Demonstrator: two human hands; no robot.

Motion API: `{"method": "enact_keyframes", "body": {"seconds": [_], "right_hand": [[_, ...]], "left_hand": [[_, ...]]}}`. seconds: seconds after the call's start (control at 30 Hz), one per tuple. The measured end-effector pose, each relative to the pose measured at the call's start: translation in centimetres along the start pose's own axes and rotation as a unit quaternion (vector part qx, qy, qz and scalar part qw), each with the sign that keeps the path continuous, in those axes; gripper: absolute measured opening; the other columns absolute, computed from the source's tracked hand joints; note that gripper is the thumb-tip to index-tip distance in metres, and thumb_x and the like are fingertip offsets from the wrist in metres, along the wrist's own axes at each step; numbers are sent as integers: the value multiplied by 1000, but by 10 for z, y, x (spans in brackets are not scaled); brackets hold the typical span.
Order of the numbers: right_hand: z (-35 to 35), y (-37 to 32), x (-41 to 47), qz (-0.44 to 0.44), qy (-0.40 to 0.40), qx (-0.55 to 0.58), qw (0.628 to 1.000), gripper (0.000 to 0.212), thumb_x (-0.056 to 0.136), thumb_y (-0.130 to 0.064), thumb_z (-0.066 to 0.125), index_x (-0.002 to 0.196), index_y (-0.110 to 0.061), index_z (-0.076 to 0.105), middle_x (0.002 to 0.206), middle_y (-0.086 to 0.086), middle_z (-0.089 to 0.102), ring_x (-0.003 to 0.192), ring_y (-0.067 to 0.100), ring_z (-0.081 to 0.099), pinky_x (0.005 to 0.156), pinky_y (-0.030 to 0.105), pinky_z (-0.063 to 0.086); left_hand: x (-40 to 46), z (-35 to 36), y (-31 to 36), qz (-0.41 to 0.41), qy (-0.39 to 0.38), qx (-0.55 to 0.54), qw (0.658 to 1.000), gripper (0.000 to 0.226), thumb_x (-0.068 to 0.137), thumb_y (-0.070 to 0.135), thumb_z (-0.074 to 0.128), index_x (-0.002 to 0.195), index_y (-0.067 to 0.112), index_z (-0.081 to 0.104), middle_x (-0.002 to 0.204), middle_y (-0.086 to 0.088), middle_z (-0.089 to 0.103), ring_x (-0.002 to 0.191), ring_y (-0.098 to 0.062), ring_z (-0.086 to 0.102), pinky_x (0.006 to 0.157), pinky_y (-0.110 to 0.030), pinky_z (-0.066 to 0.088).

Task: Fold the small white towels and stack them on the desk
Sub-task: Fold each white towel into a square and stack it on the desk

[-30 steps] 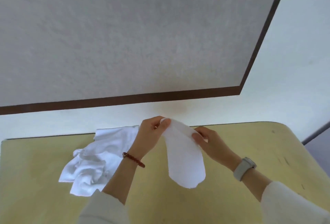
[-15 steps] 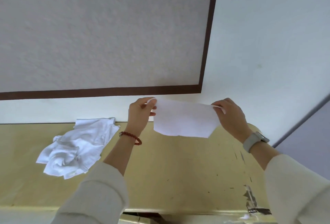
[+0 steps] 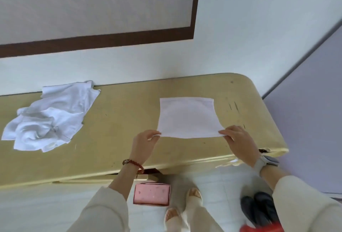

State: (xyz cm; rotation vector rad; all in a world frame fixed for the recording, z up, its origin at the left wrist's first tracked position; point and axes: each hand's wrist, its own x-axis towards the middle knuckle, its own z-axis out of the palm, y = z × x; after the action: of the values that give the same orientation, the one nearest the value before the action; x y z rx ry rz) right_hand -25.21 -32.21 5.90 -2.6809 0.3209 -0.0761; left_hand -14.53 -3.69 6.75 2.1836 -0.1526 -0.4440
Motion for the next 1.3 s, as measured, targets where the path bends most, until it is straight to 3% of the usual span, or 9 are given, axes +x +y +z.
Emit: {"method": "enact_keyframes", "body": {"seconds": [0.1,0.17,0.33,0.43,0.6,0.9,1.0,1.17,1.3], "right_hand": [[26,13,-19,74,-93,19,993,21,90,-8,54,104,-9,69,103,9,66,102,29,55,87,36,40],[29,17,-17,106,-123,38,986,22,92,-14,51,107,-8,67,106,8,66,105,27,55,90,34,39],[18,20,18,160,-95,164,969,20,92,-12,50,105,-5,64,89,5,63,79,20,54,65,14,31],[15,27,49,168,-87,212,959,17,93,-12,48,99,-5,62,83,5,59,77,19,51,57,21,30],[28,37,93,202,-74,262,941,12,93,-12,46,89,-9,57,66,0,49,58,11,39,46,11,32],[48,54,135,213,-42,216,952,15,94,-13,43,99,-10,56,69,-10,48,59,5,43,49,10,36],[52,58,143,195,-33,182,963,17,93,-13,44,102,-7,58,70,-1,54,58,14,46,53,23,37],[64,61,146,192,-5,129,973,15,93,-13,43,97,-8,57,56,-6,44,47,9,37,46,21,26],[68,58,146,197,14,112,974,15,92,-12,42,95,-7,55,54,-6,42,46,9,36,45,22,25]], "left_hand": [[-6,20,-21,-42,-56,41,997,16,88,11,58,97,9,70,103,-4,69,97,-18,62,84,-22,42],[-3,25,-23,-64,-65,40,995,17,89,12,57,100,8,69,102,-5,69,96,-18,61,85,-24,43],[23,31,-9,-116,-5,-47,992,15,91,12,54,95,6,66,85,-5,64,80,-18,55,74,-25,44],[48,43,3,-124,41,-71,989,13,92,12,52,92,6,63,76,1,60,73,-16,52,68,-23,43],[91,64,11,-136,102,-61,984,17,94,16,46,90,7,60,74,3,55,69,-10,46,63,-21,37],[116,90,1,-146,120,33,981,21,94,20,43,82,7,52,64,4,44,58,-10,38,54,-22,31],[120,94,-2,-147,134,38,979,21,94,20,43,83,6,53,63,3,44,56,-10,37,53,-22,30],[133,94,-2,-143,133,44,980,19,95,22,43,85,11,53,62,2,49,54,-11,40,51,-24,32],[140,94,-4,-143,126,57,980,20,95,24,42,82,13,51,59,3,49,52,-11,42,50,-27,33]]}}
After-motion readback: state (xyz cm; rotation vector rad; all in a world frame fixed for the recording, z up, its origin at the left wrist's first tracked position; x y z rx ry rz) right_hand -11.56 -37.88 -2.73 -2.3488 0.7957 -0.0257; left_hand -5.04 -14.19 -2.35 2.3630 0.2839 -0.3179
